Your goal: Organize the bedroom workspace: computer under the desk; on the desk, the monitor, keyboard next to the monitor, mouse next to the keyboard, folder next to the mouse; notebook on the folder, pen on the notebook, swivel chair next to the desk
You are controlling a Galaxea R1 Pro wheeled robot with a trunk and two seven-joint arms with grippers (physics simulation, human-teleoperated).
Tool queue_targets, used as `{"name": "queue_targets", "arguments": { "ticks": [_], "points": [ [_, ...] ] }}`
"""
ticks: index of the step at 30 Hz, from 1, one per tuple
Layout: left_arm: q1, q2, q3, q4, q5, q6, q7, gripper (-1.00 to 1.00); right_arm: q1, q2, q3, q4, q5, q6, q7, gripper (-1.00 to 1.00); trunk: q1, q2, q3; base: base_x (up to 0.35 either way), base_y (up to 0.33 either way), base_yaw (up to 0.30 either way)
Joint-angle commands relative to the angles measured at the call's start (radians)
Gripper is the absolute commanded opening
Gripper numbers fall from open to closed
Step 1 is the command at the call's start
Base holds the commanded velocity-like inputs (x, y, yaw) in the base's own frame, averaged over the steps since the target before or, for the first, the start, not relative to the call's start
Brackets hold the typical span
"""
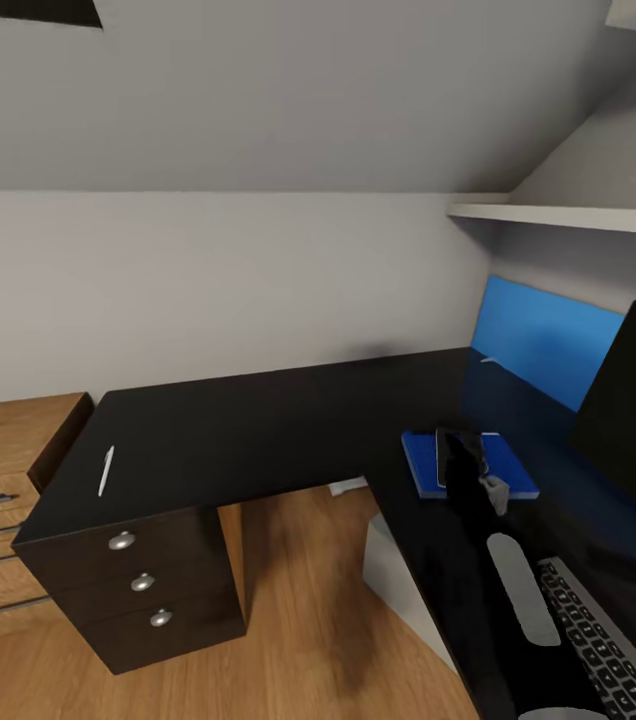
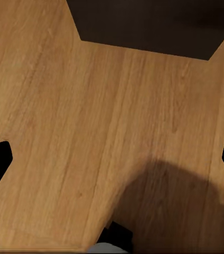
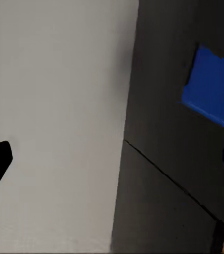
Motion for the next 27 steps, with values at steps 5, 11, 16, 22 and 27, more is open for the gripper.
{"name": "queue_targets", "arguments": {
  "ticks": [5,11,16,22,27],
  "points": [
    [0.0,-0.001,0.0,0.007,-0.006,0.004,0.002,1.0,0.006,0.002,0.289,-0.022,0.187,0.003,-0.137,1.0,-0.019,0.035,0.015,0.0,0.0,0.0],
    [0.0,-0.001,0.0,0.009,-0.021,0.004,0.003,1.0,0.006,0.019,0.472,-0.009,0.587,-0.007,-0.5,1.0,-0.042,0.077,0.034,0.0,0.0,0.0],
    [0.0,-0.001,0.0,0.01,-0.022,0.004,0.003,1.0,0.006,0.079,0.485,0.011,0.727,-0.194,-0.571,1.0,-0.042,0.077,0.034,0.0,0.0,0.0],
    [0.0,-0.001,0.0,0.01,-0.022,0.004,0.003,1.0,0.007,0.067,0.488,0.007,0.741,-0.354,-0.58,1.0,-0.042,0.077,0.034,0.0,0.0,0.0],
    [0.0,-0.001,0.0,0.01,-0.023,0.004,0.003,1.0,0.007,0.037,0.555,-0.002,0.746,-0.354,-0.58,1.0,-0.042,0.077,0.034,0.0,0.0,0.0]
  ]
}}
